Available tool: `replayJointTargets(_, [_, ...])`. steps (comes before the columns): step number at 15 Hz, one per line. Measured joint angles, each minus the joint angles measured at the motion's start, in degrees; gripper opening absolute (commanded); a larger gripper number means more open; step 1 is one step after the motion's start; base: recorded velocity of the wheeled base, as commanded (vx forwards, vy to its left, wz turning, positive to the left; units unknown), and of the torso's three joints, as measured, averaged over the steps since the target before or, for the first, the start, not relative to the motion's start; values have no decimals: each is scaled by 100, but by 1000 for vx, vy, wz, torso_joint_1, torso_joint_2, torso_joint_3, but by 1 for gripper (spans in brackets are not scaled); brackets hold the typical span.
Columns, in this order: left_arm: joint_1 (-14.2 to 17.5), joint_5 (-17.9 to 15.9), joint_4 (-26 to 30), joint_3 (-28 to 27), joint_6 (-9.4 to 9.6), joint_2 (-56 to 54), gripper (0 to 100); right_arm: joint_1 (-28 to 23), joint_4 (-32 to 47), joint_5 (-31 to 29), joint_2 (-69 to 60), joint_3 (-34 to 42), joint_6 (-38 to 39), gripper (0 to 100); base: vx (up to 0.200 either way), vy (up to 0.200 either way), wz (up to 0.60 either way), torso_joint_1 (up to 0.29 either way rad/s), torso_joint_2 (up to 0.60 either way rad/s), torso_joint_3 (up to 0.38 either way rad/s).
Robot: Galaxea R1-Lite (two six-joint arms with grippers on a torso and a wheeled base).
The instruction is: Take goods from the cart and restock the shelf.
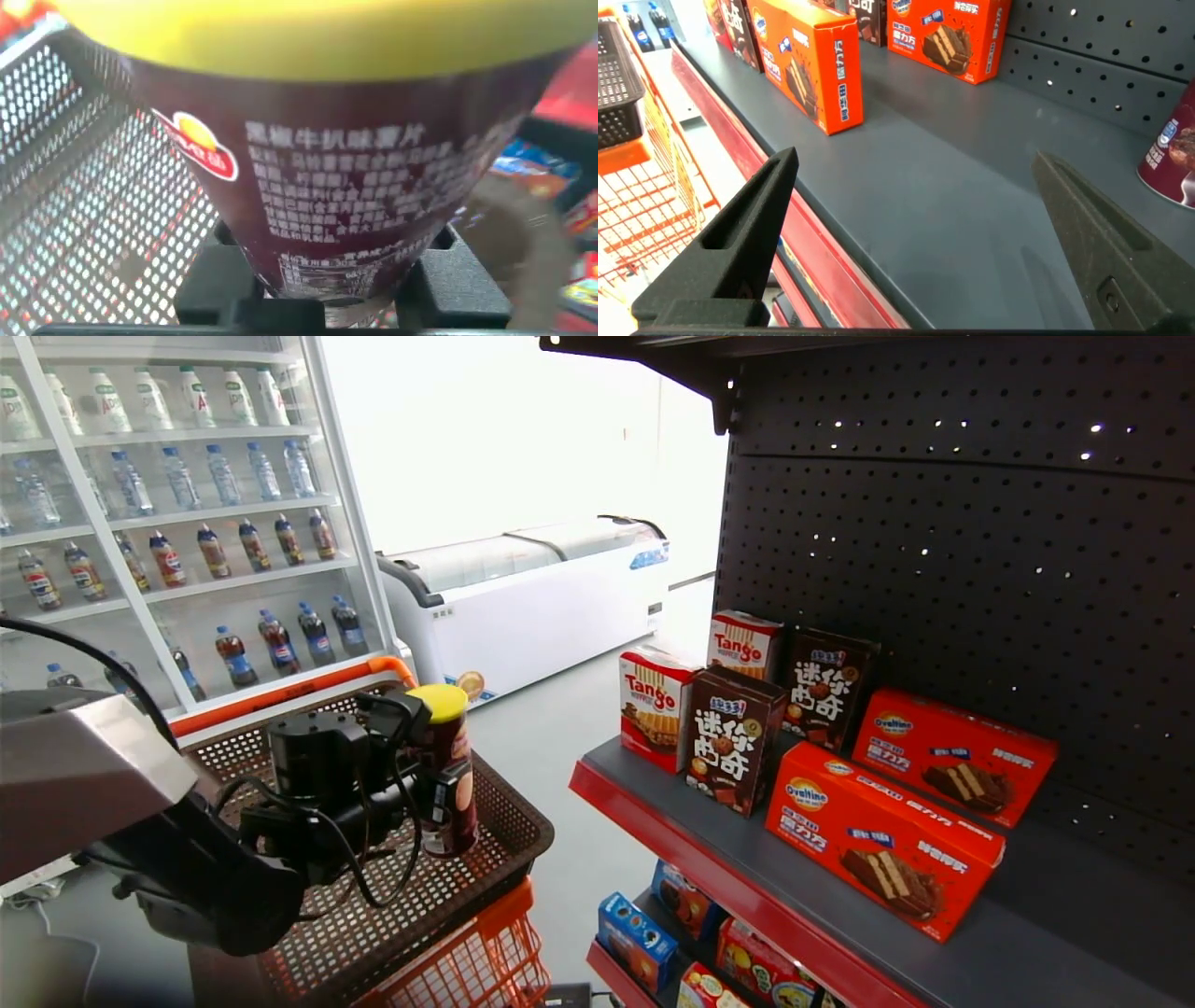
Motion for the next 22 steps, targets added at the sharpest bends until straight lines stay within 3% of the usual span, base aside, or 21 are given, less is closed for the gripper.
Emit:
replayJointTargets(3, [-323, -233, 1235, -162, -66, -818, 0, 2, 0, 0, 0, 0, 2, 100, 0, 0, 0, 0, 0, 0])
replayJointTargets(7, [-907, -790, 2672, -396, -688, -1968, 0, 7, 2, 0, 0, 0, 2, 100, 0, 0, 0, 0, 0, 0])
replayJointTargets(10, [-1208, -1423, 3499, -289, -829, -2903, 0, 5, -1, 0, 0, 0, 2, 100, 0, 0, 0, 0, 0, 0])
replayJointTargets(17, [-1987, -1532, 3638, 122, -753, -3836, 0, 7, 0, 0, 0, 0, 0, 100, 0, 0, 0, 0, 0, 0])
replayJointTargets(22, [-2103, -1506, 3663, 160, -660, -4013, 0, 5, 2, 0, 0, 0, 2, 100, 0, 0, 0, 0, 0, 0])
